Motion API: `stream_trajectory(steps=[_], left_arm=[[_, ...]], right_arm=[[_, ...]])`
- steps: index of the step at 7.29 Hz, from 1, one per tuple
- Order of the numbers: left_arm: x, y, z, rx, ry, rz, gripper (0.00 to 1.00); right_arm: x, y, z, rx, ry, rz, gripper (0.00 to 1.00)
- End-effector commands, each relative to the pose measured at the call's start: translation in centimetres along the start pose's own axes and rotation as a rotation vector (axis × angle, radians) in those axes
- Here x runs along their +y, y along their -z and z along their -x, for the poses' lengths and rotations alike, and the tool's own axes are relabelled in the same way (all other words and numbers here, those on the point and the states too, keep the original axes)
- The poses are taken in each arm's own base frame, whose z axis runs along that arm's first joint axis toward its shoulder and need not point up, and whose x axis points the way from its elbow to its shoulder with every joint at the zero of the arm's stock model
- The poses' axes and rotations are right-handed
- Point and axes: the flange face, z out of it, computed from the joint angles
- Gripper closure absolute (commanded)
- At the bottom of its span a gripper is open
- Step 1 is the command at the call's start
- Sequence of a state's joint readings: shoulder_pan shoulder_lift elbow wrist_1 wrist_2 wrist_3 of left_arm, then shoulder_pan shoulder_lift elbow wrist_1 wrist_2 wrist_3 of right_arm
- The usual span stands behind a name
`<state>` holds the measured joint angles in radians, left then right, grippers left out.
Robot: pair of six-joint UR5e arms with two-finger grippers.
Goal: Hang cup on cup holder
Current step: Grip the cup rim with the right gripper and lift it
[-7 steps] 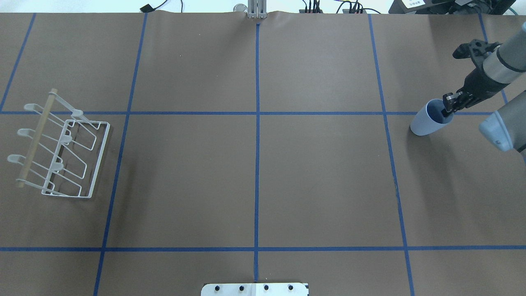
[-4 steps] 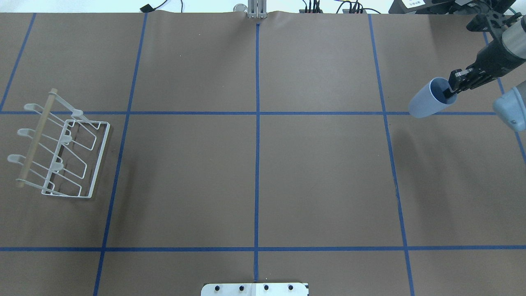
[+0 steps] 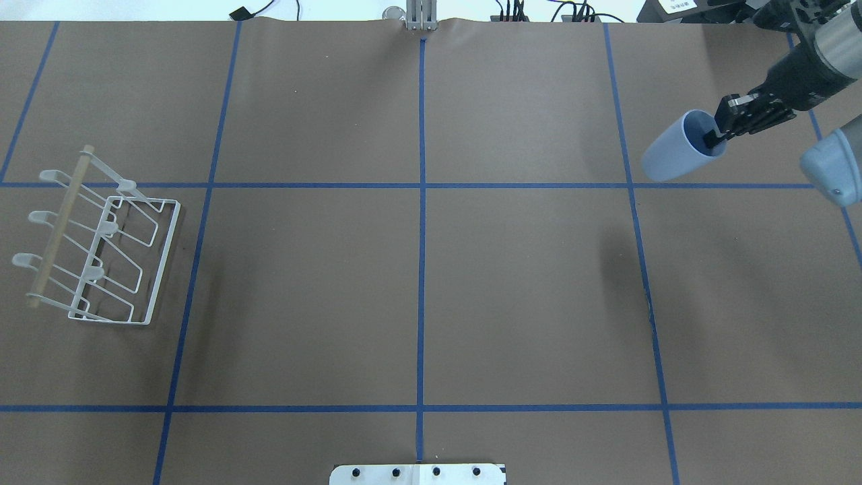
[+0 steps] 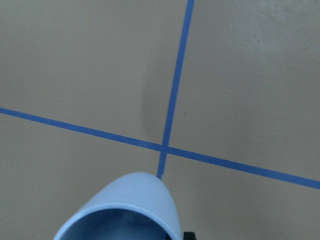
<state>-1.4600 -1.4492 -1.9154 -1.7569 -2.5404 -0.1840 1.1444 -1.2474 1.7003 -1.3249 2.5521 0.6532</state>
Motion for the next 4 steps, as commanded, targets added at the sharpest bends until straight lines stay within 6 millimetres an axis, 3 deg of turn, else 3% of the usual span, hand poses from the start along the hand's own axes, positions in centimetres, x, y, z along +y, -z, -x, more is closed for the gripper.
stream_trajectory(steps=[1, 2, 3, 4], left_arm=[[-3.8, 0.7, -6.7, 0.139, 0.094, -0.073, 0.01], [-4.1, -0.3, -9.1, 0.180, 0.118, -0.094, 0.01], [-5.9, -0.1, -13.0, 0.236, 0.146, -0.111, 0.02], [-9.1, -0.9, -19.5, 0.295, 0.222, -0.084, 0.02]], right_arm=[[1.2, -1.3, 6.6, -0.121, -0.030, -0.039, 1.00], [2.0, -2.3, 9.4, -0.181, -0.090, -0.040, 1.00], [2.2, -2.5, 11.4, -0.222, -0.114, -0.054, 1.00], [2.3, -2.1, 12.4, -0.243, -0.139, -0.058, 1.00]])
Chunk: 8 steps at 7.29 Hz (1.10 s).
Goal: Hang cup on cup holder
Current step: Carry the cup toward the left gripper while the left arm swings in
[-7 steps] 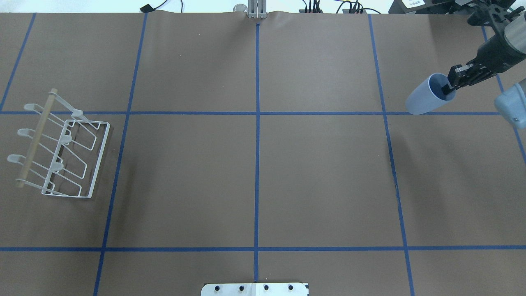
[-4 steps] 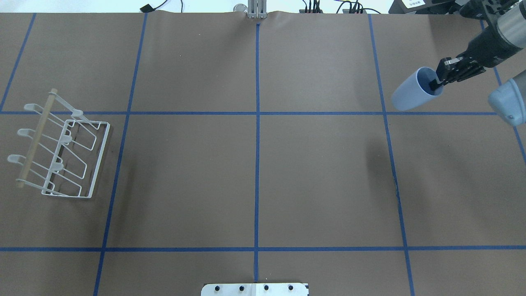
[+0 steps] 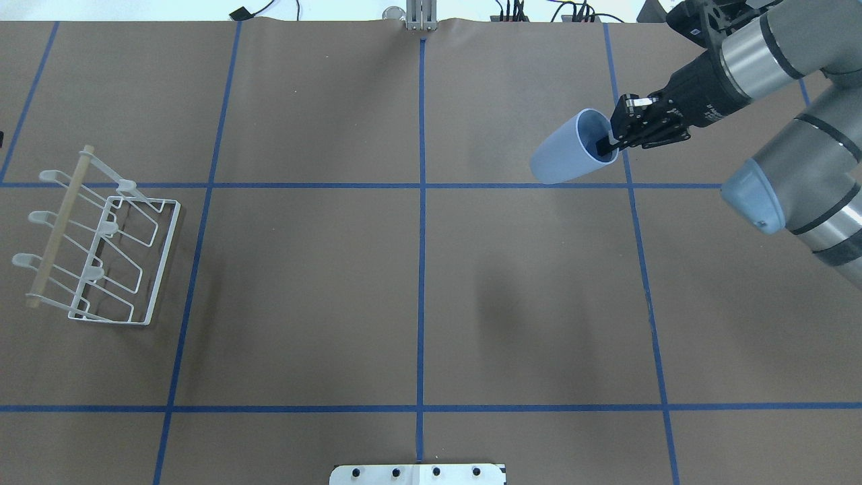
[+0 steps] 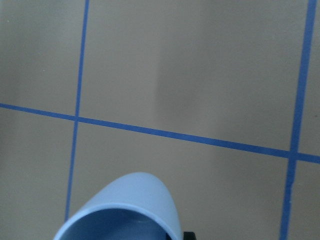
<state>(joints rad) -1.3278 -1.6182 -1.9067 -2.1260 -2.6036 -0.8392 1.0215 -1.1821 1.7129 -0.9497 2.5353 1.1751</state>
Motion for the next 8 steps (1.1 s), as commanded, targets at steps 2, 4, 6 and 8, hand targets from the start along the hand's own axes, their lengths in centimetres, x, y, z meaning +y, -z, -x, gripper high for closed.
stream_trajectory(steps=[2, 4, 6, 8], left_arm=[[-1.7, -8.7, -17.7, 0.126, 0.145, -0.064, 0.02], [1.2, -12.2, -22.5, 0.308, 0.269, -0.151, 0.02], [1.9, -13.6, -23.0, 0.382, 0.309, -0.118, 0.01], [2.6, -14.6, -23.5, 0.385, 0.343, -0.087, 0.01]], right_arm=[[0.9, 0.0, 4.0, -0.065, -0.039, -0.005, 1.00], [2.2, 0.6, 6.2, -0.096, -0.049, 0.004, 1.00], [4.4, 0.7, 8.4, -0.131, -0.020, 0.026, 1.00], [6.5, -2.3, 4.8, -0.266, 0.144, 0.026, 1.00]])
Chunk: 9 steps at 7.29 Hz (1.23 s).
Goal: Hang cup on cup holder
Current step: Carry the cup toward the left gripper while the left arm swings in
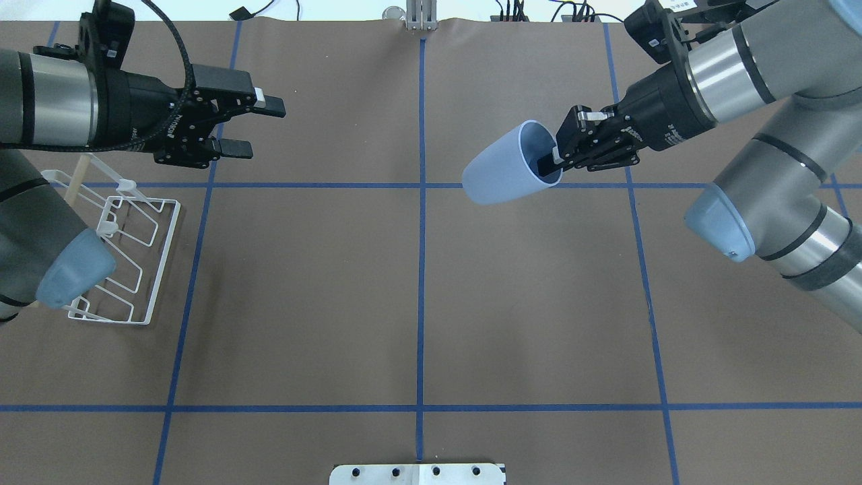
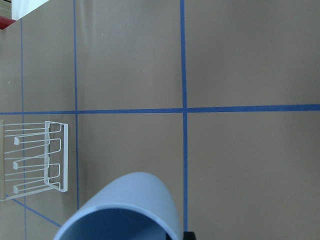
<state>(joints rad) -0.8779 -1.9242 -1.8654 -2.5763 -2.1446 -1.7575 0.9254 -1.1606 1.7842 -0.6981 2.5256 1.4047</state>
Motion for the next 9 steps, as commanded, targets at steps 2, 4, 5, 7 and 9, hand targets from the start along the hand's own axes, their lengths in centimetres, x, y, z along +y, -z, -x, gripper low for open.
stream_trajectory(steps=[2, 4, 5, 7, 9], left_arm=[[1.6, -2.1, -0.1, 0.012, 0.113, 0.047, 0.01], [2.9, -4.0, 0.2, 0.097, 0.113, 0.108, 0.01], [3.5, -5.2, -0.8, 0.169, 0.163, 0.099, 0.01], [5.5, -6.0, -1.2, 0.347, 0.249, 0.126, 0.01], [5.8, -4.8, -3.0, 0.500, 0.344, 0.158, 0.01]], right_arm=[[1.5, -0.8, -1.1, -0.122, -0.004, -0.017, 1.00], [2.8, -1.0, -0.2, -0.322, -0.161, -0.113, 1.00], [3.9, -3.1, 0.3, -0.389, -0.242, -0.135, 1.00], [3.4, -4.6, 3.2, -0.462, -0.423, -0.109, 1.00], [4.5, -4.2, 3.2, -0.560, -0.504, -0.033, 1.00]])
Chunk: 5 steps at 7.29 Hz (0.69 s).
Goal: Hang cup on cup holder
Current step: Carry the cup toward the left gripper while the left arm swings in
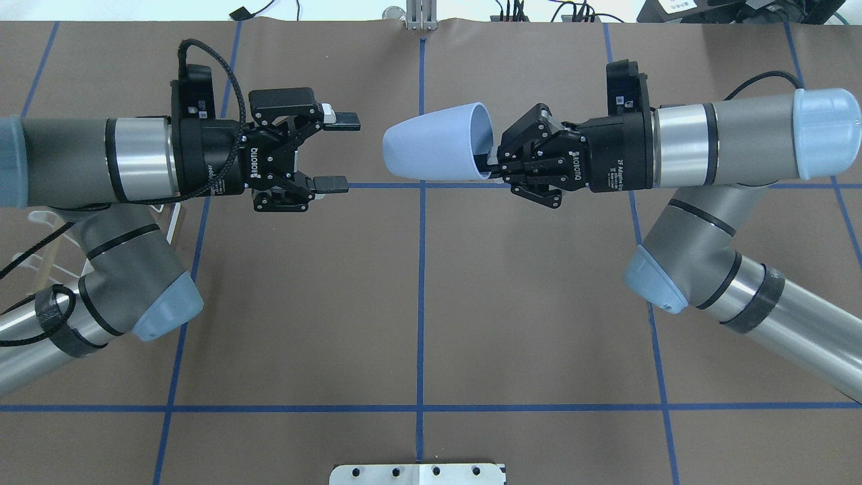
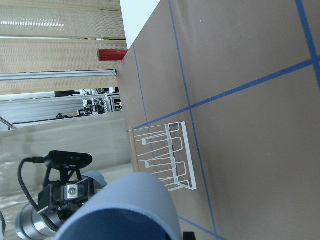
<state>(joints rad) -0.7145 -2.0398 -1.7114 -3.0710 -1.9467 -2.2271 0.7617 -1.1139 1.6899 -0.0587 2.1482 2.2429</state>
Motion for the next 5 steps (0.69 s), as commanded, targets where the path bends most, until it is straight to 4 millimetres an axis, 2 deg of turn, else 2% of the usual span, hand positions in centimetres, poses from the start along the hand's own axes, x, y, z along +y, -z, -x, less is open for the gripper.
stream_trajectory(steps=[1, 2, 5], left_arm=[[0.8, 0.8, -1.1, 0.168, 0.084, 0.039, 0.01], [1.2, 0.6, -0.1, 0.238, 0.141, 0.056, 0.01], [2.0, -0.2, 1.1, 0.241, 0.158, 0.071, 0.01]], right_arm=[[-0.4, 0.9, -1.5, -0.123, -0.118, 0.075, 1.00], [-0.8, 1.6, -2.7, -0.166, -0.135, 0.115, 1.00], [0.5, 0.4, -1.1, -0.214, -0.181, 0.191, 1.00]])
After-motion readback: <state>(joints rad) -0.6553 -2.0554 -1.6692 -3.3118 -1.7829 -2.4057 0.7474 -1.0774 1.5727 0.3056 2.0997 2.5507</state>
